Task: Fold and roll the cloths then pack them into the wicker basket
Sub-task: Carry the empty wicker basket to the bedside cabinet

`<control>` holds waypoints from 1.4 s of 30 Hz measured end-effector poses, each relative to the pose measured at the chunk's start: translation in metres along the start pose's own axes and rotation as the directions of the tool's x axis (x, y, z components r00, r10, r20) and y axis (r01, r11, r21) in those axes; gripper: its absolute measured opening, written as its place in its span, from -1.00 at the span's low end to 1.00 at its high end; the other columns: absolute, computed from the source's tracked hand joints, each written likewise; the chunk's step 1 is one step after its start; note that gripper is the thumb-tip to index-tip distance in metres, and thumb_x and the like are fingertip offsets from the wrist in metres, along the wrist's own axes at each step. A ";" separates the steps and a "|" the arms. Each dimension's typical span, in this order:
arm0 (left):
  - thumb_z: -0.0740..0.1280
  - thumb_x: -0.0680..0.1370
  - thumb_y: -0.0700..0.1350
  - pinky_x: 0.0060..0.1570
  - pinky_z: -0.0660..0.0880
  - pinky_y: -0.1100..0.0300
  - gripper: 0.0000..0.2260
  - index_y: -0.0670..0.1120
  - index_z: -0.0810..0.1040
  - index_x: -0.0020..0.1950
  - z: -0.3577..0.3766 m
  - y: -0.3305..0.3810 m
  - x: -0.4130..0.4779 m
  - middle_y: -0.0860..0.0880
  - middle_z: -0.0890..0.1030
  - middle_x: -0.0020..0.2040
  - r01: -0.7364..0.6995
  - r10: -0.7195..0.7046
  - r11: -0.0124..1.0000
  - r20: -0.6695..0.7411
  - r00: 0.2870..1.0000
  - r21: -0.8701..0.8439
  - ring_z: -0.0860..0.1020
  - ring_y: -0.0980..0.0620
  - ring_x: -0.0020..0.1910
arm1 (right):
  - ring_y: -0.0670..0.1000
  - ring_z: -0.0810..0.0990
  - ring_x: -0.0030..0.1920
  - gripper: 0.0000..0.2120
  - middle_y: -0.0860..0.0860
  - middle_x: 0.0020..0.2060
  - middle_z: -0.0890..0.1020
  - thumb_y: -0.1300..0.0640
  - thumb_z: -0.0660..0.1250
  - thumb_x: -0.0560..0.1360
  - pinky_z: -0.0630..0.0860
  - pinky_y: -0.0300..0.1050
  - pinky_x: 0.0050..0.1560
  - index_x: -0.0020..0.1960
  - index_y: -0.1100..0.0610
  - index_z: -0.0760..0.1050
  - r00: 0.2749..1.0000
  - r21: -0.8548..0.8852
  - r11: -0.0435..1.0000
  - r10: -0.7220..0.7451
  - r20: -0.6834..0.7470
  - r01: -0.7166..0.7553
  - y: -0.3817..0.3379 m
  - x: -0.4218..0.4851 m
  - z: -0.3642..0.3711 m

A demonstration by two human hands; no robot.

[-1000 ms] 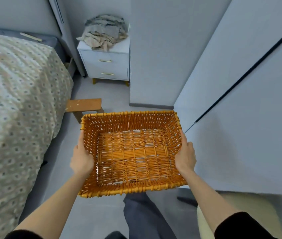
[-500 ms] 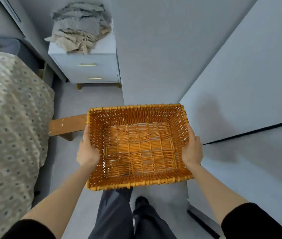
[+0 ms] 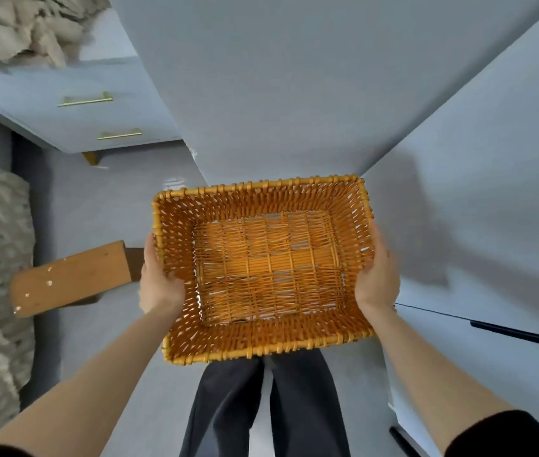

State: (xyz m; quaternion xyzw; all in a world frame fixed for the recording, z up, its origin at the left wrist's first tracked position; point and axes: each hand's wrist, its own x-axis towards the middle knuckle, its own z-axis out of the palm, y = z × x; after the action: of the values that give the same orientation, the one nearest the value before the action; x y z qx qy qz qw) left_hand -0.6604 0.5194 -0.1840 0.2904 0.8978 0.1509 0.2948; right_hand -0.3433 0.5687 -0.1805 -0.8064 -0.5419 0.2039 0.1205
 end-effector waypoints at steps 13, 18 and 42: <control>0.15 0.55 -0.33 0.11 0.49 -0.23 -0.31 0.24 0.01 0.51 0.208 -0.047 0.114 -0.11 0.46 0.35 0.022 -0.022 1.000 0.020 1.000 0.002 0.51 -0.28 0.18 | 0.12 0.43 0.30 -0.43 0.07 0.31 0.46 -0.01 -0.02 0.50 0.40 0.06 0.25 0.52 -0.05 0.17 0.998 0.073 0.996 -0.058 -0.013 0.059 0.100 0.104 0.185; 0.15 0.58 -0.33 0.11 0.47 -0.21 -0.32 0.17 -0.04 0.54 0.258 -0.060 0.138 -0.13 0.43 0.38 0.026 -0.026 1.000 0.017 1.000 0.016 0.48 -0.27 0.23 | 0.12 0.40 0.31 -0.34 0.07 0.32 0.44 -0.11 -0.08 0.42 0.39 0.08 0.24 0.53 -0.08 0.12 0.999 0.111 0.993 -0.042 0.029 0.039 0.125 0.125 0.229; 0.15 0.57 -0.32 0.15 0.47 -0.16 -0.35 0.11 -0.02 0.55 0.311 -0.072 0.194 -0.16 0.43 0.37 -0.039 0.037 0.999 0.068 0.997 0.024 0.48 -0.24 0.24 | 0.15 0.43 0.26 -0.46 0.13 0.26 0.45 -0.04 0.15 0.59 0.43 0.07 0.18 0.53 -0.10 0.09 0.990 0.064 0.998 0.008 0.144 -0.018 0.135 0.169 0.305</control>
State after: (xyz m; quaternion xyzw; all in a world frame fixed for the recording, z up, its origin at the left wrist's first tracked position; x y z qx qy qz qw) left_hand -0.6271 0.6123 -0.5438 0.3160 0.8835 0.1352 0.3184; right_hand -0.3167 0.6649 -0.5408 -0.7888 -0.5369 0.2798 0.1058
